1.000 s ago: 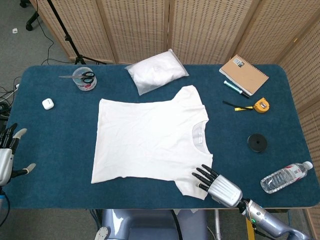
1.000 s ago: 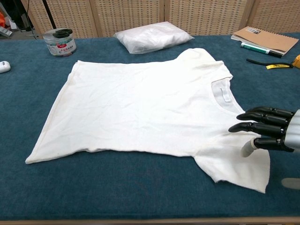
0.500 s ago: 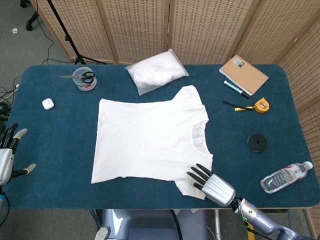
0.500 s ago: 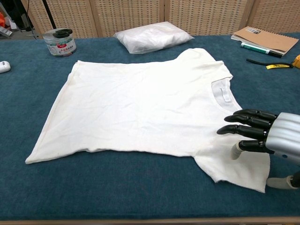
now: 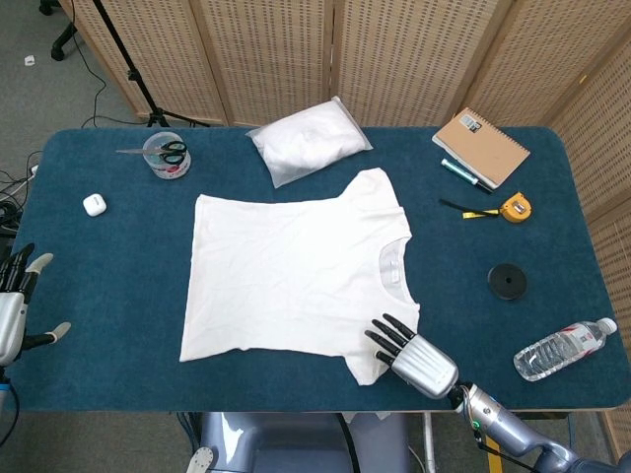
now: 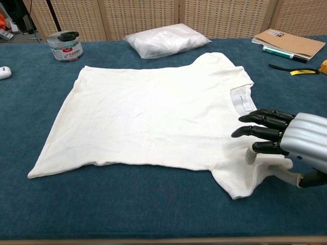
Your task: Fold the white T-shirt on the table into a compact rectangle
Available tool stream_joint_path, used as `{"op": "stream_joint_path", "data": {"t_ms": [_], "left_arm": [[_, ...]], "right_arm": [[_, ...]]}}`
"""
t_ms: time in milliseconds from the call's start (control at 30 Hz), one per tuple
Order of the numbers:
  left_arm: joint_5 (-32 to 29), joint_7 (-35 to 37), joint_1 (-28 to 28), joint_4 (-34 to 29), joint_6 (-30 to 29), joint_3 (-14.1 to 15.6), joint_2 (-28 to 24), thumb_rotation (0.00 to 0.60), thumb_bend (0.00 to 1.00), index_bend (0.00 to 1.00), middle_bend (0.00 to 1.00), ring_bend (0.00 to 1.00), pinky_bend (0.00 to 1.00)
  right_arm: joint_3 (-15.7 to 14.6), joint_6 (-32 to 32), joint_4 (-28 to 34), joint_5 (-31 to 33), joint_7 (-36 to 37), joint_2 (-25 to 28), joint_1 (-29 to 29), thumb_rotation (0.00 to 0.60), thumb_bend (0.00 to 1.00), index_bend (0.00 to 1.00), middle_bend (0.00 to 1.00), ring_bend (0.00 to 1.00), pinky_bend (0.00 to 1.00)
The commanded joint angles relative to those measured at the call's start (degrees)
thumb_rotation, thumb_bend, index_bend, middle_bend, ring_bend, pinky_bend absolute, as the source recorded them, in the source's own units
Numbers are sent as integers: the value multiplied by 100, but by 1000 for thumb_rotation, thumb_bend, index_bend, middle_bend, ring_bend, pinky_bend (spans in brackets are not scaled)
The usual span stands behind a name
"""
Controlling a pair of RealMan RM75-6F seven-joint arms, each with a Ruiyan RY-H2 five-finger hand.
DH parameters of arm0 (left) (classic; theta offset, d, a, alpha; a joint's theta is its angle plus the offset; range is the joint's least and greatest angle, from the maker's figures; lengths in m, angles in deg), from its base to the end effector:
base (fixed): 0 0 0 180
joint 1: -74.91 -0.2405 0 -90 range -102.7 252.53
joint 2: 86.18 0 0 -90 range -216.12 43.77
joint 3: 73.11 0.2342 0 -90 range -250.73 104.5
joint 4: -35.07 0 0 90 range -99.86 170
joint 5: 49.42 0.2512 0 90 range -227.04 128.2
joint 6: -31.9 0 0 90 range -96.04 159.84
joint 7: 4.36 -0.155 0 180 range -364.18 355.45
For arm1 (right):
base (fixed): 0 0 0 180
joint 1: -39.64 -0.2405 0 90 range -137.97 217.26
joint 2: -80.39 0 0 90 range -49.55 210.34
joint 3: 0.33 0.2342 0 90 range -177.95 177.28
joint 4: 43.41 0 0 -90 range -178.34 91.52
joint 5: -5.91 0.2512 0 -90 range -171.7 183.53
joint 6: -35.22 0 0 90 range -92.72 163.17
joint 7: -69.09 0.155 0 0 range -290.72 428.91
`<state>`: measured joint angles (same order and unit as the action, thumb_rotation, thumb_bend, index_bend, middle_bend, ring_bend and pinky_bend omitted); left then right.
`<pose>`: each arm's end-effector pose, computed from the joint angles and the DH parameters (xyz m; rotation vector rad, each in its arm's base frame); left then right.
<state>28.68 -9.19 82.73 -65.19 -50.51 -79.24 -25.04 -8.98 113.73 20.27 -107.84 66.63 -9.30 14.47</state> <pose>-0.2861 0.2196 0.1216 -1.3110 -0.9343 -0.8953 -0.2364 -0.2165 -0.0555 2.2454 -0.4287 1.0806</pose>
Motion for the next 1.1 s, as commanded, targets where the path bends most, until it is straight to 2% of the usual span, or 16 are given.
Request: {"op": "stream_joint_path", "data": {"t_ms": [33,300,433,600,767,900,1100], "left_arm": [[3,-8,3,-3,7,6,2,600,0,0,0,0,0],[1,-15,2,0,-2,6,13,600,0,0,0,0,0],[79,2,17,32,1,27,36,600,0,0,0,0,0],[796,457,125,258,73,264,139,600,16,7,0,0,0],[1899,1148,361,734,253,724,395,600,51,242,0,0,0],[2314,1104,540,1086,542,986,840,600,78,309,0,0,0],[2241,900,672,1350,879,1050,1457,600,120,376,0,0,0]], "right_arm": [[-60,-70,48,25,5,32,-18,600,569,408,164,0,72],[-169,-106,45,114,199,-35,-6,600,569,566,164,0,72],[-158,50,-23,150,312,-89,36,600,569,600,164,0,72],[-130,339,26,209,461,-91,140,600,569,623,166,0,72],[-77,523,144,306,601,-49,212,600,569,655,183,0,72],[-45,620,209,359,697,12,243,600,571,658,183,0,72],[-52,651,228,392,772,87,263,600,588,659,183,0,72]]}}
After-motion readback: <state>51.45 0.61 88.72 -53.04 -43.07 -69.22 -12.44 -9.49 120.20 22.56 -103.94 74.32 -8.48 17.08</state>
